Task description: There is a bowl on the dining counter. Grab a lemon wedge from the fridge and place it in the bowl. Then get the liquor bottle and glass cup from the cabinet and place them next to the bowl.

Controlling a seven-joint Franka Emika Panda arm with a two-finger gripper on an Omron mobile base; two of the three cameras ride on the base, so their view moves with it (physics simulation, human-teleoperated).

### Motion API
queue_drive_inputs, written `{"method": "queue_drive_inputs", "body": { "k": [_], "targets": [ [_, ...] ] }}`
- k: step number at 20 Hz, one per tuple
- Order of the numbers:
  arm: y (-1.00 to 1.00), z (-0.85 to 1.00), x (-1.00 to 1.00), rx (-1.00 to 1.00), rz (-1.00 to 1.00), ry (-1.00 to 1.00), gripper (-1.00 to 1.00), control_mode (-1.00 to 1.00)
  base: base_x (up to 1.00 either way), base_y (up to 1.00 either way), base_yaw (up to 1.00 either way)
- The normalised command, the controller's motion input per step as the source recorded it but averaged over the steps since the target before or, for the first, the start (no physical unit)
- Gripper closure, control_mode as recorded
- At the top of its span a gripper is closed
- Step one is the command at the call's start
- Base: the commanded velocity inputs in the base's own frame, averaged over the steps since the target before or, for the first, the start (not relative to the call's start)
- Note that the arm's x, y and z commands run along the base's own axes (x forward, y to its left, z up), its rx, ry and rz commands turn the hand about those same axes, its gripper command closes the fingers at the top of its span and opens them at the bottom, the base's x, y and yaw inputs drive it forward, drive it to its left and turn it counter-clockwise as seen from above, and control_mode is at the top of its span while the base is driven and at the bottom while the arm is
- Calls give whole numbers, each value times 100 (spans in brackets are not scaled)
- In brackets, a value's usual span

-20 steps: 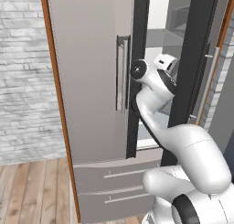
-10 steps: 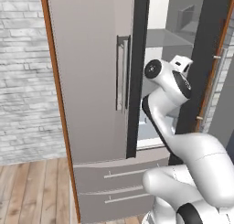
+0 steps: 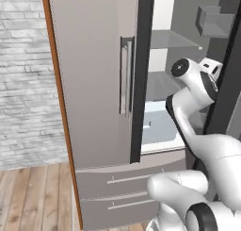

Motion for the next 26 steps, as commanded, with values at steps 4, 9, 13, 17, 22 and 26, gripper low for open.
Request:
{"method": "queue_drive_inputs", "body": {
  "k": [4,9,13,17,22,26],
  "targets": [
    [-89,3,0,2,0,11,-100,-100,0,0,0],
    [-83,3,0,0,0,2,-100,-100,0,0,0],
    [-85,6,0,1,0,0,-100,-100,0,0,0],
    [-90,4,5,5,0,0,-100,-100,0,0,0],
    [-55,0,5,6,0,0,-100,-100,0,0,0],
    [24,0,-49,0,2,-18,-100,-100,0,0,0]
  ]
}}
